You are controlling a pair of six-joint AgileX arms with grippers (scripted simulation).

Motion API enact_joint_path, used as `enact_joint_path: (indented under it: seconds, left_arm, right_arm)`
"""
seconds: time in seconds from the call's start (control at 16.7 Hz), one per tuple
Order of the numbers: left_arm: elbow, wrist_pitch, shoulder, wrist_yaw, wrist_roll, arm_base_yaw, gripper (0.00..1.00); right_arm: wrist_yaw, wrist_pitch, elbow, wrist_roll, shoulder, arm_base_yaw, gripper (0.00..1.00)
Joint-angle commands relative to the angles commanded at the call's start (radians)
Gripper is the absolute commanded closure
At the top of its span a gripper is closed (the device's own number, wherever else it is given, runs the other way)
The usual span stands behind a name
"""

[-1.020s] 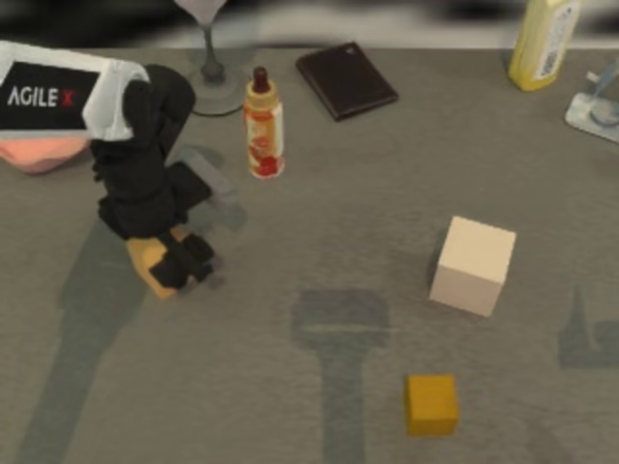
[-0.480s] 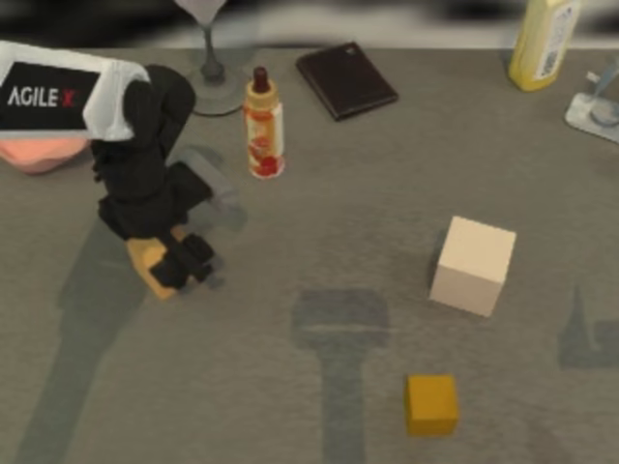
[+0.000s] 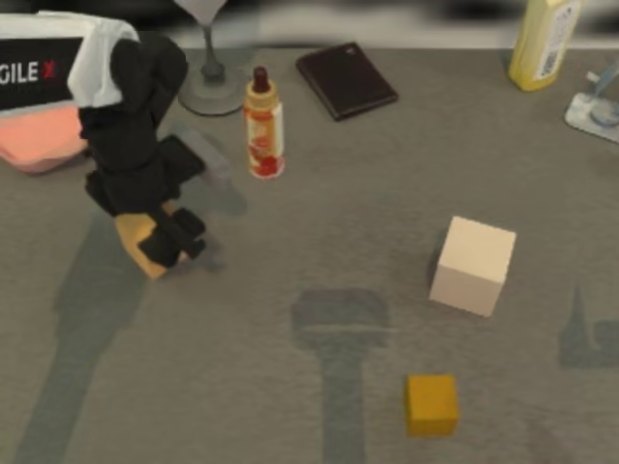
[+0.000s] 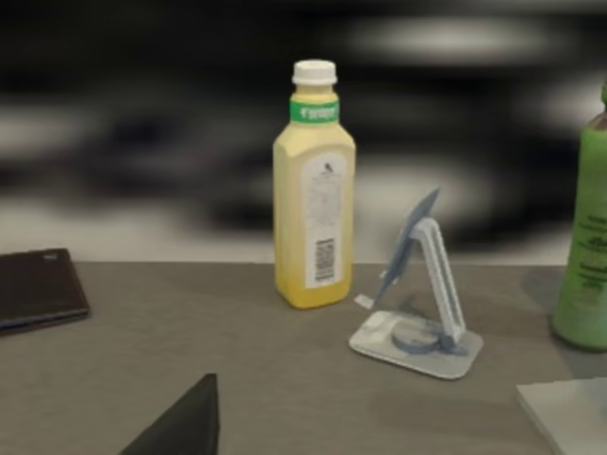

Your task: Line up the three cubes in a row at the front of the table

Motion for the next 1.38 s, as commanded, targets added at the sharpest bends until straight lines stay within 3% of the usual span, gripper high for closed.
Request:
enact_joint_path:
  seconds: [0.36,0.6,0.78,1.2,1.38]
  left_arm:
    - [0.053,-0.093,-0.048,-0.001,-0.003,0.009,1.0]
    - [0.048,-0.093,-0.049,-0.001,0.007,-0.034,1.0]
    - [0.035,-0.1,-0.067,-0.001,0.022,-0.156,1.0]
    - [-0.021,-0.118,-0.136,0.0,0.06,-0.543,1.0]
    - [-0.038,-0.118,-0.161,-0.001,0.069,-0.637,1.0]
  right_arm:
    - [0.0,0.0,0.0,0.0,0.0,0.0,0.0]
    - [0.0,0.0,0.0,0.0,0.0,0.0,0.0]
    - [0.0,0.0,0.0,0.0,0.0,0.0,0.0]
    - [0.0,0.0,0.0,0.0,0.0,0.0,0.0]
    - [0.0,0.0,0.0,0.0,0.0,0.0,0.0]
